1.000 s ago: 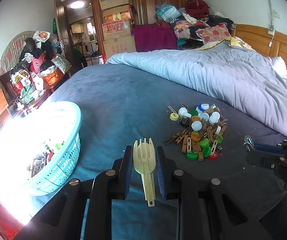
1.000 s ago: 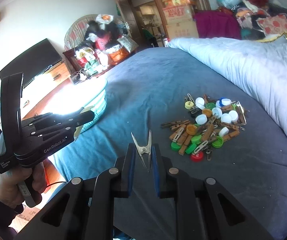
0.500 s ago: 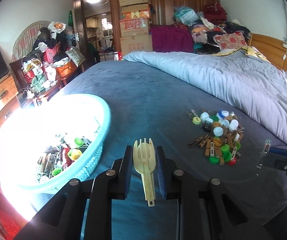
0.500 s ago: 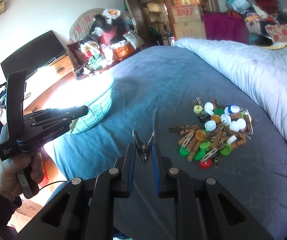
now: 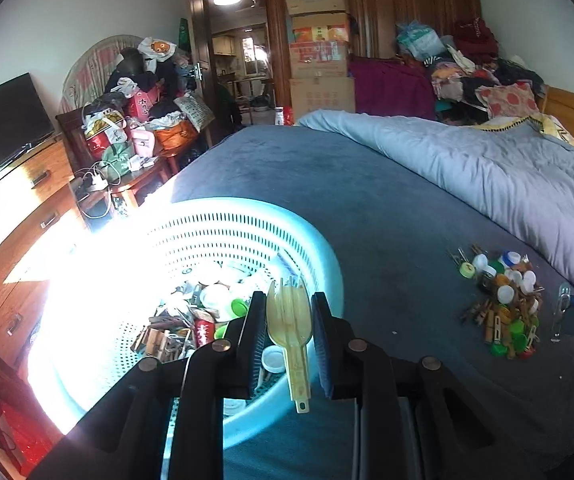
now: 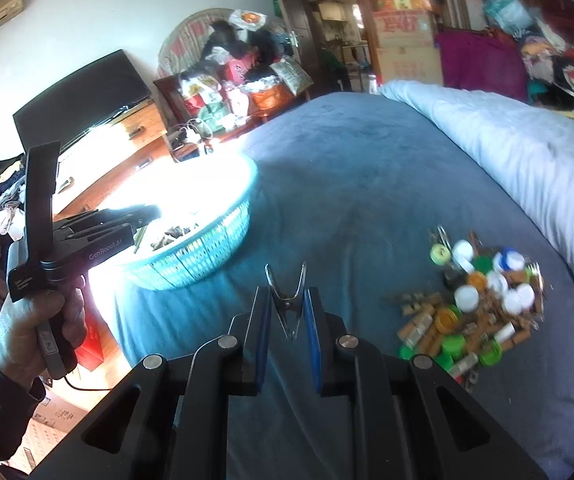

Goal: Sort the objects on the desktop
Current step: 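Carry the fork and clothespin over the basket and open both grippers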

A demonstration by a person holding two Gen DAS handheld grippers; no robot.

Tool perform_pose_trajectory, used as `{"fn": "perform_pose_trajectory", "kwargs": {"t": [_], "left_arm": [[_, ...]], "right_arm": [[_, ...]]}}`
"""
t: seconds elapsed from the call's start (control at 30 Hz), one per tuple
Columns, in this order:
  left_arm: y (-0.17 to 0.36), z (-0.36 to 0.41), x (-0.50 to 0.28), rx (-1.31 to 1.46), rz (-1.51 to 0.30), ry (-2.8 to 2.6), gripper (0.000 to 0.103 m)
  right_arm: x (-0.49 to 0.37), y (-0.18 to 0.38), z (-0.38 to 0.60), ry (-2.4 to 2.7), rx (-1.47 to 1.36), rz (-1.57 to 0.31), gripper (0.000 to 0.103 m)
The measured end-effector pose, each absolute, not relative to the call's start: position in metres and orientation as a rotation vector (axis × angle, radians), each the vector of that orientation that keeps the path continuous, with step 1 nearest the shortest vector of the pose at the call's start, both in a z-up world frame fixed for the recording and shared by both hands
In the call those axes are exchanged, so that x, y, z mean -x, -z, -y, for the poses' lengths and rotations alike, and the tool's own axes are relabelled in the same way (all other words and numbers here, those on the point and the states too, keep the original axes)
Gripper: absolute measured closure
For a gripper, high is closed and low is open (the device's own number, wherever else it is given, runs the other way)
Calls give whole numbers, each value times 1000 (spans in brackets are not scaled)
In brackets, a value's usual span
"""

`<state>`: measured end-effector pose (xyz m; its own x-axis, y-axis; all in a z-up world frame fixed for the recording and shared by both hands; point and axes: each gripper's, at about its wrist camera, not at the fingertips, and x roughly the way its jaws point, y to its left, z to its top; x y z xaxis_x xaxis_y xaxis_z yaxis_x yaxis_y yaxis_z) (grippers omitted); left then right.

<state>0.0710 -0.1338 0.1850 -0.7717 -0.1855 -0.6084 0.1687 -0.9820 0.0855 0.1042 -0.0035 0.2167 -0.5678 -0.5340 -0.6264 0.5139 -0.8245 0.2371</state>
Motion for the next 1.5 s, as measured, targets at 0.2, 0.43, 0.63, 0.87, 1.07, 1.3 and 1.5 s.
{"fn": "perform_pose_trajectory", "kwargs": {"t": [0.2, 0.43, 0.63, 0.87, 1.07, 1.3, 1.5], "left_arm": [[-195, 176, -65, -926, -8, 2752, 80], [-200, 220, -59, -906, -54, 2710, 80], [-204, 252, -62, -883, -85, 2680, 80], [-198, 281, -57, -894, -128, 2642, 80], [-177, 278, -36, -1045, -124, 2657, 70], [-160, 279, -30, -1074, -150, 2646, 50], [-168, 244, -51, -1069, -123, 2751, 50]], "right_arm": [[-83, -236, 36, 2331, -904, 3, 86], [-55, -260, 83, 2278, -852, -44, 86], [-31, -276, 125, 2237, -815, -81, 86], [-8, -275, 172, 2177, -821, -126, 86], [-2, -265, 186, 2159, -832, -104, 59], [-3, -250, 161, 2208, -856, -52, 31], [-22, -191, 90, 2280, -1010, -5, 24]]}}
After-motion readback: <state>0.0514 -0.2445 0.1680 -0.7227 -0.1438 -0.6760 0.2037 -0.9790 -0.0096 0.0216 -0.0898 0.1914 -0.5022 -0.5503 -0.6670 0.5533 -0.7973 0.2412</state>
